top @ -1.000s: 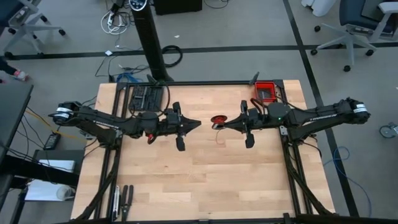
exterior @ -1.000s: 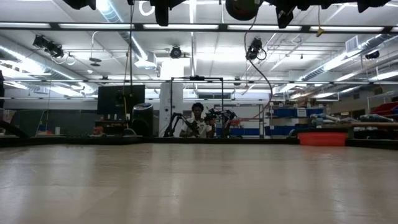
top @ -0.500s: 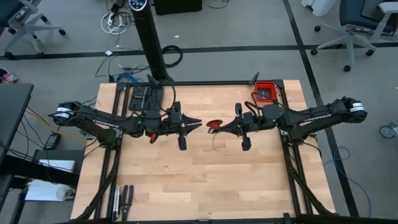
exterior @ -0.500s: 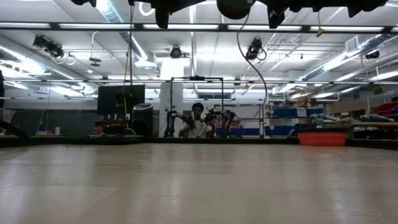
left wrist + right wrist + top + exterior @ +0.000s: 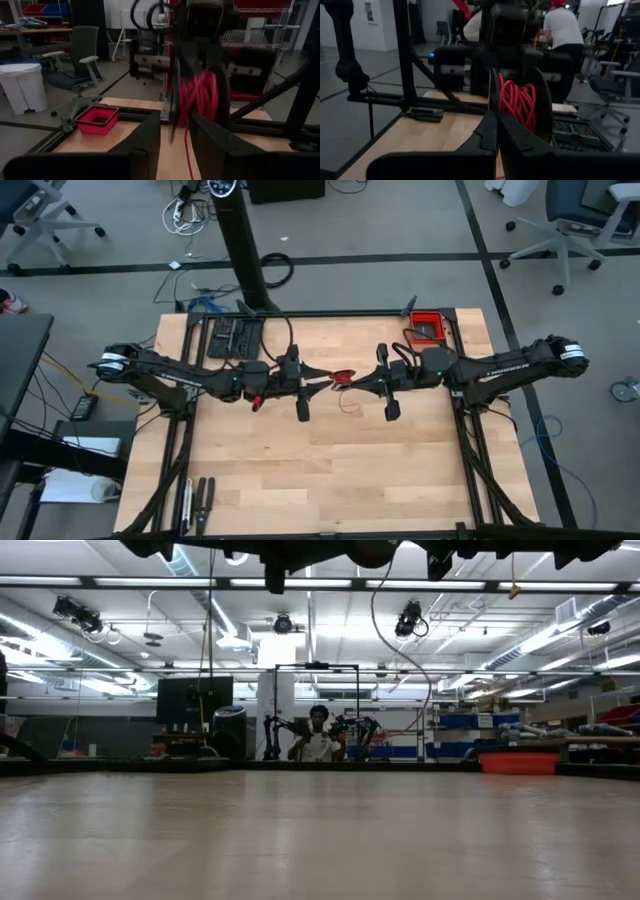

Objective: Coil cords
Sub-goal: Coil the red wire on the black spool

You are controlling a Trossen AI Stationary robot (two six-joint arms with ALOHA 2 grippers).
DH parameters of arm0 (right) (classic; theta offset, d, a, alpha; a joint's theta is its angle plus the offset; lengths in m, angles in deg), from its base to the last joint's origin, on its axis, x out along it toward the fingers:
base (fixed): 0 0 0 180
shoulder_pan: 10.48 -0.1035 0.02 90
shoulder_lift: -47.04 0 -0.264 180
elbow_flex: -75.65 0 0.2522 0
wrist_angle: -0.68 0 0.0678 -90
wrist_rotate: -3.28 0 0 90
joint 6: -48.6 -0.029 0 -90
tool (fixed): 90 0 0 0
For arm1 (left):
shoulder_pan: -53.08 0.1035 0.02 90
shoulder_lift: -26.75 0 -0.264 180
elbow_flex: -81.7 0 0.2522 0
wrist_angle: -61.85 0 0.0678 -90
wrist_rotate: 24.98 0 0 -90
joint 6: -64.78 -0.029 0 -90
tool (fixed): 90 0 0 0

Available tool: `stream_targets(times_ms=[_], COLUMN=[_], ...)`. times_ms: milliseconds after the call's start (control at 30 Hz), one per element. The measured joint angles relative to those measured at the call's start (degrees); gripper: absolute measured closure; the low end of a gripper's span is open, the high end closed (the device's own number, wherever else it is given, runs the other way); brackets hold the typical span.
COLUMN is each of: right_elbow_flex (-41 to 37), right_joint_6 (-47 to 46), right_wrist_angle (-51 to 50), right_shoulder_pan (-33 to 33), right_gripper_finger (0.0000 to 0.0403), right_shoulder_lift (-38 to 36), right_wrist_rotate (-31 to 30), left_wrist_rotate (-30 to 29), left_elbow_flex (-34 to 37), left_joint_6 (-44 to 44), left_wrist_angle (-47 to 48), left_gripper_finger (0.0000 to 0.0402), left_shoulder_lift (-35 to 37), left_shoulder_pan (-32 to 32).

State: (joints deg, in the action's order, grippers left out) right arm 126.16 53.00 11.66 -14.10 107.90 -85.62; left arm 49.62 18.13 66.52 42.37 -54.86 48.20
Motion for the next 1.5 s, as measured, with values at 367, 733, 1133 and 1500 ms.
stream_targets(times_ms=[367, 733, 1133, 1500], right_elbow_flex=[0.00, 0.00, 0.12, 0.02], right_joint_6=[-0.43, -1.98, -2.86, -9.86], right_wrist_angle=[0.23, 2.30, -10.50, -23.95], right_shoulder_pan=[-0.02, 0.02, -0.67, -13.26], right_gripper_finger=[0.0401, 0.0375, 0.0305, 0.0319], right_shoulder_lift=[0.69, 2.67, -9.60, -0.76], right_wrist_rotate=[0.42, 2.31, -9.07, -31.58], left_wrist_rotate=[-0.03, 1.40, -3.17, -11.95], left_elbow_flex=[-0.58, -1.12, -1.17, -1.17], left_joint_6=[-1.49, -2.95, -2.81, -2.61], left_wrist_angle=[-0.49, 1.66, 2.07, 0.89], left_gripper_finger=[0.0317, 0.0399, 0.0401, 0.0401], left_shoulder_lift=[-0.35, -0.24, -0.21, -0.17], left_shoulder_pan=[0.00, 0.02, -0.06, -0.77])
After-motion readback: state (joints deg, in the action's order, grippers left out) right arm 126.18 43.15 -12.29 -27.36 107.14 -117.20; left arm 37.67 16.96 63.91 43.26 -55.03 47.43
